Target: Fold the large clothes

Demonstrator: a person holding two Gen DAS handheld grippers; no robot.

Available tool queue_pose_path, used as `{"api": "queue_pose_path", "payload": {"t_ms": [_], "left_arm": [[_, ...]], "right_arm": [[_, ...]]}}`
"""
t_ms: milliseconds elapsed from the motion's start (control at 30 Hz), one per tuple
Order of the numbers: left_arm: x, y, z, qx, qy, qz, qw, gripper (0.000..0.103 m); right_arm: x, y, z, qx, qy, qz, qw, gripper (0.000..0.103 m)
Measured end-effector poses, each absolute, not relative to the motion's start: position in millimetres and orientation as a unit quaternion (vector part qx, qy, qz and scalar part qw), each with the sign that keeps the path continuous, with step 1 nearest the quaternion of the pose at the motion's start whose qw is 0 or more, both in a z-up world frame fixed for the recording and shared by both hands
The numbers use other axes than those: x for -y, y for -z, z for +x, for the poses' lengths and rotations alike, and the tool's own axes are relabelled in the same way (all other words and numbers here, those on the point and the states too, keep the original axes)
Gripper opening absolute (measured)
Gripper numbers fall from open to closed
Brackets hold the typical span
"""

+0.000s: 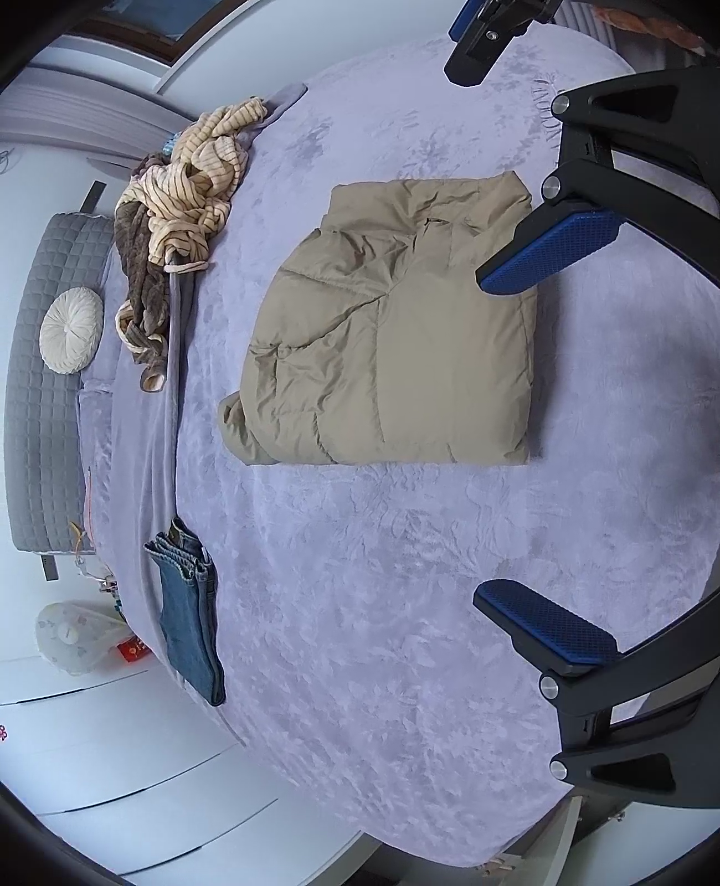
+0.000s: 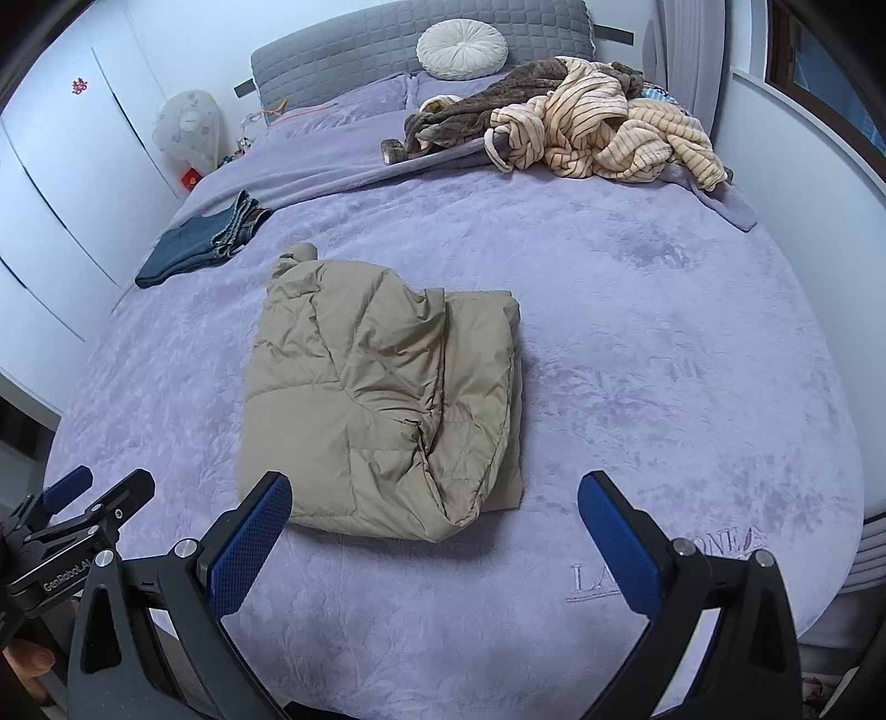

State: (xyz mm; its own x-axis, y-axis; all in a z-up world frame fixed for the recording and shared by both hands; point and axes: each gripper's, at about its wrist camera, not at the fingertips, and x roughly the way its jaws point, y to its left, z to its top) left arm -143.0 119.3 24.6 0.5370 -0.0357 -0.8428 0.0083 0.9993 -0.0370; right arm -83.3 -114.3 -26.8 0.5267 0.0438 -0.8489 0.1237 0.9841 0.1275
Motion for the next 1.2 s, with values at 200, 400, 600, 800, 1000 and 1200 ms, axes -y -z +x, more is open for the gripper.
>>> {"api": "queue_pose_path", "payload": {"t_ms": [200, 400, 600, 800, 1000, 1200], "left_arm": [[-121, -25, -144, -0.481, 0.012, -0.013, 0.877, 0.103], [-125, -26, -144, -0.481, 0.012, -0.012, 0.877, 0.103], [-127, -26, -145, -0.481, 0.012, -0.012, 0.877, 0.103], [-129, -25, -146, -0.480, 0.012, -0.010, 0.877, 0.103], [-130, -25, -146, -0.480, 0.012, -0.010, 0.877, 0.103], [-137, -25, -145, -0.479, 0.012, -0.010, 0.878, 0.103]], "right_arm": [[114, 26, -84, -0.486, 0.024, 0.085, 0.869, 0.103], [114, 26, -84, -0.486, 0.024, 0.085, 0.869, 0.103], [113, 26, -85, -0.486, 0.024, 0.084, 0.869, 0.103], [112, 26, -86, -0.486, 0.024, 0.084, 0.869, 0.103], [112, 26, -87, -0.487, 0.023, 0.083, 0.869, 0.103], [111, 25, -88, -0.487, 0.024, 0.083, 0.869, 0.103]]}}
